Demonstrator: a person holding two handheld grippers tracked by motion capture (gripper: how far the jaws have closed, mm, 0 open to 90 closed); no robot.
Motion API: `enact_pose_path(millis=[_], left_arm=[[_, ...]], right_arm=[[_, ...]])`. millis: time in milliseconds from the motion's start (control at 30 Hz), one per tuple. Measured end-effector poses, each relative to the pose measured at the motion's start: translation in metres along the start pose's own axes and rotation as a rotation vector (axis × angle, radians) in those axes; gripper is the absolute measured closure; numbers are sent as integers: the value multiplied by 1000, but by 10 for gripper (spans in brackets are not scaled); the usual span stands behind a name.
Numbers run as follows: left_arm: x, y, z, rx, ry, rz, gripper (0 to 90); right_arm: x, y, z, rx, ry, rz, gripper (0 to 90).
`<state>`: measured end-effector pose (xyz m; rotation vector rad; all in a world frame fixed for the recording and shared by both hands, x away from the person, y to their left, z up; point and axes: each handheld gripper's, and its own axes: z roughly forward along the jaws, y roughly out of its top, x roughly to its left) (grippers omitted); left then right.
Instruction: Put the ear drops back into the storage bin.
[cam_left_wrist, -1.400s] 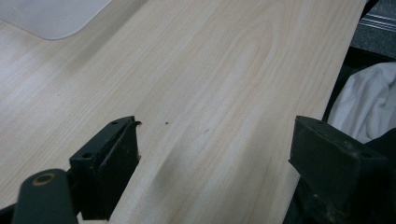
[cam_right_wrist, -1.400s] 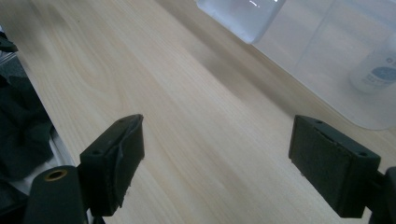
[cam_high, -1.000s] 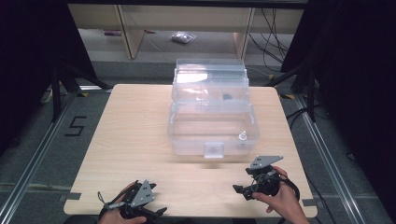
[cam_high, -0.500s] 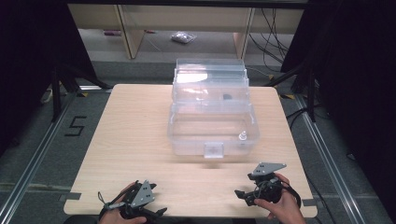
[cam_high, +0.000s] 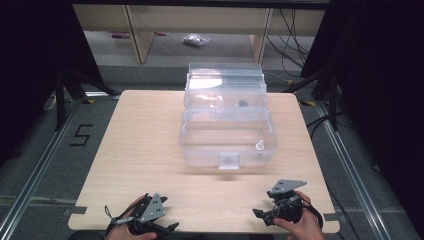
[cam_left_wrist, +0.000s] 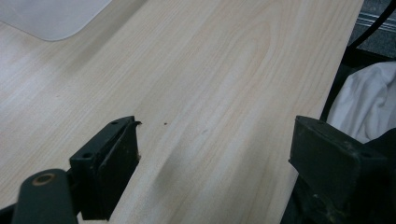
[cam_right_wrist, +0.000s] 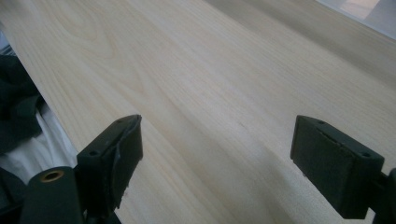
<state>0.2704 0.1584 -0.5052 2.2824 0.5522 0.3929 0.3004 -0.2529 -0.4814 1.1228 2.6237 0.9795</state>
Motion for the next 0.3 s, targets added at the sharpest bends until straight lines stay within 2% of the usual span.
enact_pose_path(millis=[33, 67, 100, 133, 167, 200, 300], left_arm=[[1, 0, -1, 12, 6, 17, 151], [0, 0, 0, 3, 3, 6, 150], [0, 0, 0, 0, -1, 0, 150], [0, 0, 0, -1, -1, -1, 151], [0, 0, 0, 0, 0, 1, 150], [0, 0, 0, 1, 0, 0, 151], [0, 0, 0, 0, 0, 0, 151]], right_arm=[[-1, 0, 1, -4, -7, -11, 179], [-1, 0, 1, -15, -10, -15, 179], [-1, 0, 1, -4, 1, -3, 179], [-3, -1, 3, -28, -16, -27, 179], [-3, -1, 2, -27, -13, -10, 179], [-4, -2, 2, -27, -15, -22, 179], [-4, -1, 1, -9, -13, -2, 178]])
